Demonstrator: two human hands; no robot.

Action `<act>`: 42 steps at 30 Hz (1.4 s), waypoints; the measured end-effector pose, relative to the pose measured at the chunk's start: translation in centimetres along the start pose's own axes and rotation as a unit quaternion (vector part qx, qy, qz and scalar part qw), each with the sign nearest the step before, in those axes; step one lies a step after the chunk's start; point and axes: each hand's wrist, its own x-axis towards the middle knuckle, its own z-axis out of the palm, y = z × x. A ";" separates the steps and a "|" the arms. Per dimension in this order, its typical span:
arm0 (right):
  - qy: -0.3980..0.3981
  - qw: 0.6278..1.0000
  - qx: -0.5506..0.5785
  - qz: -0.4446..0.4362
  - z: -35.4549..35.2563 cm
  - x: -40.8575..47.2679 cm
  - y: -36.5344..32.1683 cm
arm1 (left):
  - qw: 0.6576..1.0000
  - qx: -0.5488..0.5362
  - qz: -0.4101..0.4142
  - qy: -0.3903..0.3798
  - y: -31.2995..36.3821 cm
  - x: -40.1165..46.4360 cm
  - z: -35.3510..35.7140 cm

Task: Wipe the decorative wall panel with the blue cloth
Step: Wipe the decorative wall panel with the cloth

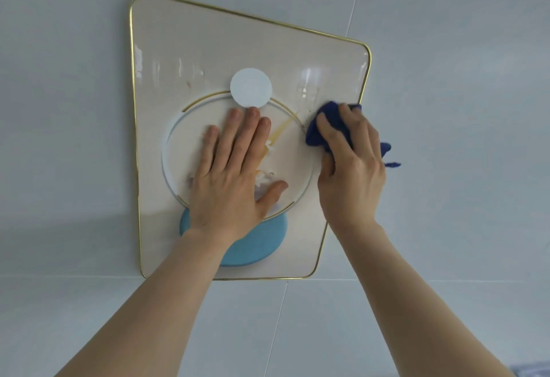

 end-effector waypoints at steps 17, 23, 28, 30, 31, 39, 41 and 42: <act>-0.033 0.998 -0.032 -0.035 -0.7 -5.9 1.2 | 1.000 -0.009 -0.004 0.008 0.0 0.0 0.0; -0.187 0.980 -0.050 -0.053 -3.7 -10.1 1.5 | 1.000 -0.017 -0.009 -0.022 0.5 0.1 -1.5; -0.328 0.929 0.080 0.154 -7.0 -7.2 -0.5 | 0.999 -0.025 -0.007 -0.039 0.6 0.4 -3.4; -0.266 0.888 0.219 0.305 -7.9 -3.1 -0.9 | 0.999 -0.033 -0.003 -0.031 0.4 0.8 -4.0; -0.209 0.873 0.273 0.346 -8.0 -0.9 -1.2 | 0.999 -0.037 -0.001 -0.025 0.3 1.2 -4.3; -0.041 0.991 0.127 -0.019 -2.2 6.3 -2.3 | 0.999 -0.031 0.006 -0.042 0.2 3.0 -3.4; -0.061 0.991 0.096 -0.069 -0.4 5.0 -2.2 | 0.999 -0.029 0.009 -0.036 -0.1 2.9 -3.0; -0.060 0.991 0.091 -0.079 0.1 4.3 -2.2 | 0.999 -0.028 0.011 -0.032 -0.2 2.9 -2.8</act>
